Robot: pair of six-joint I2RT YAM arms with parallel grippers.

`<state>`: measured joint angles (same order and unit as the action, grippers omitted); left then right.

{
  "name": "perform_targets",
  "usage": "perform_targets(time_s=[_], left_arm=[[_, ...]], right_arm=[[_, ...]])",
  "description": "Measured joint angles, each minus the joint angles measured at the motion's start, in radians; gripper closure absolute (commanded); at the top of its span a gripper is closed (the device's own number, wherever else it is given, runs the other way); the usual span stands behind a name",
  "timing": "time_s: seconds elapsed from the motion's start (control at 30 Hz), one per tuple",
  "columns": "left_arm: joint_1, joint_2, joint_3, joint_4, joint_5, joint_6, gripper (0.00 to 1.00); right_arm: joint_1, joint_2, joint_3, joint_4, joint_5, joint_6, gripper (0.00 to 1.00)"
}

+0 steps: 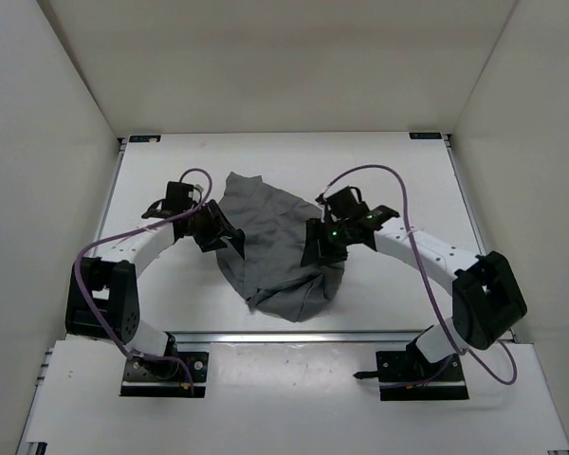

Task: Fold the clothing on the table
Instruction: Flatten the skirt out

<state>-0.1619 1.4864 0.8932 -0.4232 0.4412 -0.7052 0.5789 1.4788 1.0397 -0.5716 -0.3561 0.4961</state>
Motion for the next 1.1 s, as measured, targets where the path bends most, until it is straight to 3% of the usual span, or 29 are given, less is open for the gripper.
perform_targets(time_s=[0.17, 0.37, 0.63, 0.7, 0.73, 0.8, 0.83, 0.87, 0.9, 1.1], left_arm=[[0.071, 0.028, 0.066, -0.05, -0.144, 0.025, 0.37], [0.127, 0.187, 0.343, -0.115, -0.273, 0.107, 0.32], [0.087, 0.413, 0.55, -0.236, -0.387, 0.227, 0.3], [0.072, 0.456, 0.555, -0.261, -0.401, 0.247, 0.34], [0.064, 0.472, 0.555, -0.275, -0.402, 0.256, 0.4], [0.048, 0.497, 0.553, -0.299, -0.407, 0.266, 0.54], [0.04, 0.503, 0.553, -0.308, -0.409, 0.271, 0.68], [0.032, 0.507, 0.553, -0.315, -0.412, 0.278, 0.87], [0.027, 0.51, 0.553, -0.321, -0.415, 0.279, 1.0], [0.022, 0.517, 0.578, -0.357, -0.393, 0.292, 1.0]], right_arm=[[0.163, 0.046, 0.03, 0.056, 0.092, 0.171, 0.55], [0.306, 0.137, 0.05, 0.154, 0.15, 0.406, 0.39], [0.346, 0.374, 0.174, 0.164, 0.148, 0.55, 0.36], [0.349, 0.399, 0.192, 0.154, 0.146, 0.563, 0.38], [0.352, 0.411, 0.203, 0.15, 0.143, 0.57, 0.41], [0.357, 0.435, 0.22, 0.143, 0.137, 0.575, 0.59], [0.358, 0.445, 0.229, 0.137, 0.131, 0.576, 0.67], [0.359, 0.455, 0.235, 0.131, 0.125, 0.573, 0.95], [0.36, 0.463, 0.239, 0.127, 0.121, 0.565, 1.0], [0.342, 0.476, 0.278, 0.047, 0.121, 0.494, 1.0]])
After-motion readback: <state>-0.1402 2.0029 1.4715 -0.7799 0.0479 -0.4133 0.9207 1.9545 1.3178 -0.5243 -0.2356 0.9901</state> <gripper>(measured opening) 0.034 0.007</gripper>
